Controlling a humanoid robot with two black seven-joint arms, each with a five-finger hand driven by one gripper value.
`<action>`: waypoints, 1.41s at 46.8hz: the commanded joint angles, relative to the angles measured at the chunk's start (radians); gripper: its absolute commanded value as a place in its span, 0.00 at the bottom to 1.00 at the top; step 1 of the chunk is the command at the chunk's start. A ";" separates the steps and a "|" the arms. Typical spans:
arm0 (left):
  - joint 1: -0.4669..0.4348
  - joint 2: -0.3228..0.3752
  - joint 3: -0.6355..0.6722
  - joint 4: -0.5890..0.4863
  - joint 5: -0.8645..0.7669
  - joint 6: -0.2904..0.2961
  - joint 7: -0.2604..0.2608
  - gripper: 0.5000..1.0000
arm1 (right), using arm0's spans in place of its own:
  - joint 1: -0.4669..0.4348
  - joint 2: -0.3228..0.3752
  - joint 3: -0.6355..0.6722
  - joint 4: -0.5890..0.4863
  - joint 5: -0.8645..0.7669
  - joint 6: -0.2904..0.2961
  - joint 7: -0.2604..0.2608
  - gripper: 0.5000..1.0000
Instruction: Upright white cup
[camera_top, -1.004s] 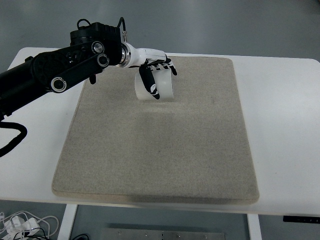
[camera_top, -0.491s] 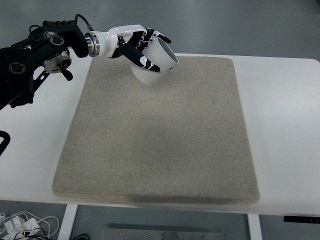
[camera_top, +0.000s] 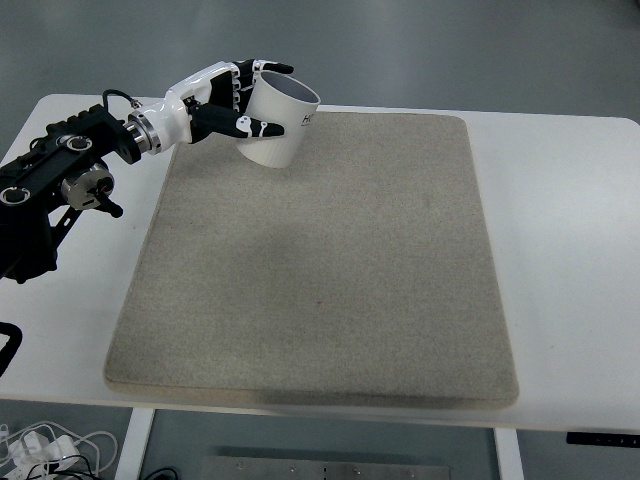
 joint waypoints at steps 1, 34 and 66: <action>0.009 -0.002 -0.004 0.027 -0.001 0.000 -0.056 0.00 | 0.000 0.000 0.000 0.001 0.000 0.000 0.000 0.90; 0.093 -0.066 0.017 0.161 0.015 0.098 -0.366 0.00 | 0.000 0.000 0.000 0.001 0.000 0.000 0.000 0.90; 0.117 -0.123 0.180 0.168 0.004 0.241 -0.366 0.00 | 0.000 0.000 0.000 -0.001 0.000 0.000 0.000 0.90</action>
